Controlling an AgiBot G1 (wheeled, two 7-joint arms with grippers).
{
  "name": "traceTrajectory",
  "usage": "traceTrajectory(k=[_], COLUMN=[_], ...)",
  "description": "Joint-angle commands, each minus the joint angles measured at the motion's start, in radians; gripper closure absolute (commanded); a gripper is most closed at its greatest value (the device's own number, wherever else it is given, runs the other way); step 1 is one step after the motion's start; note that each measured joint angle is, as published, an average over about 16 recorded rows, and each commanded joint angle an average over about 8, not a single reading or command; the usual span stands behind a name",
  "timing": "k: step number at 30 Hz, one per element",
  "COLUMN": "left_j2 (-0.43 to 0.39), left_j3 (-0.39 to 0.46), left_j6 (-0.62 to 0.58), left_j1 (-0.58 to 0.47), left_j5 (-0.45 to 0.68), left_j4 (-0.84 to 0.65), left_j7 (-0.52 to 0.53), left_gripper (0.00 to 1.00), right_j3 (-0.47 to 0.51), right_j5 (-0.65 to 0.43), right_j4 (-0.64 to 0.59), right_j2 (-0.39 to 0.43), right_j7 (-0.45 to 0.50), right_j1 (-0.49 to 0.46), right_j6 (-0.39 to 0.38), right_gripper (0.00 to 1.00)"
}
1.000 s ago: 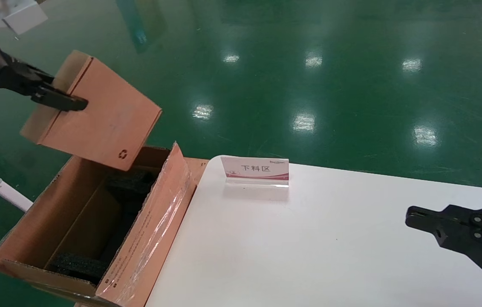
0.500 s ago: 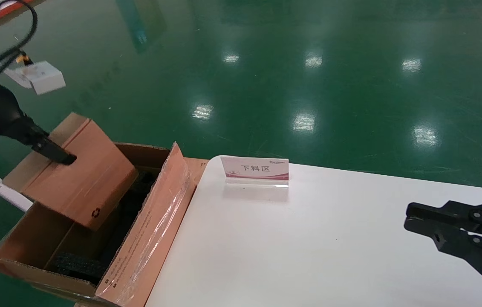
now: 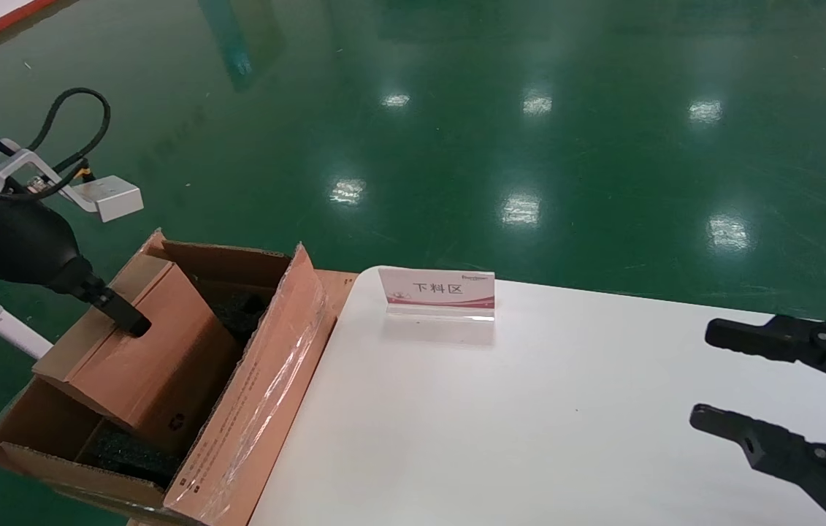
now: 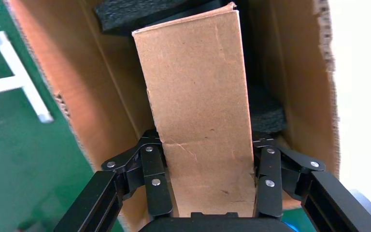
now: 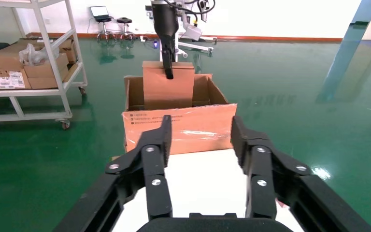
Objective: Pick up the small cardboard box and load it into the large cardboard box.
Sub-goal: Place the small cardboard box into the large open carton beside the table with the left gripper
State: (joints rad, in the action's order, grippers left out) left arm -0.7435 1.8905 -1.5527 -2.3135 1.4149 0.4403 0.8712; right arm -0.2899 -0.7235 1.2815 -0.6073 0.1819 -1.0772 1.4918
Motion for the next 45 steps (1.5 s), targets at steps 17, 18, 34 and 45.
traceTrajectory(k=[17,18,34,45], left_j2=[-0.083,-0.086,-0.097,-0.096], left_j3=[0.043,0.045,0.063,0.076], left_j6=[0.098,0.105,0.196,0.258], left_j1=[0.094,0.099,0.150,0.178], left_j5=[0.057,0.061,0.095,0.120], left_j4=[-0.140,-0.143,-0.143,-0.137], left_j7=[0.014,0.018,0.063,0.079], left_gripper=[1.00,1.00,1.00,1.00], right_j3=[-0.001,-0.001,-0.002,-0.003], right_j5=[0.001,0.001,0.001,0.002], right_j4=[0.000,0.000,0.000,0.000], right_j2=[0.000,0.000,0.001,0.001], right_j7=[-0.001,-0.001,-0.001,-0.001], right_j1=[0.000,0.000,0.000,-0.001], right_j6=[0.000,-0.001,-0.001,-0.001], right_gripper=[0.00,0.00,0.00,0.00])
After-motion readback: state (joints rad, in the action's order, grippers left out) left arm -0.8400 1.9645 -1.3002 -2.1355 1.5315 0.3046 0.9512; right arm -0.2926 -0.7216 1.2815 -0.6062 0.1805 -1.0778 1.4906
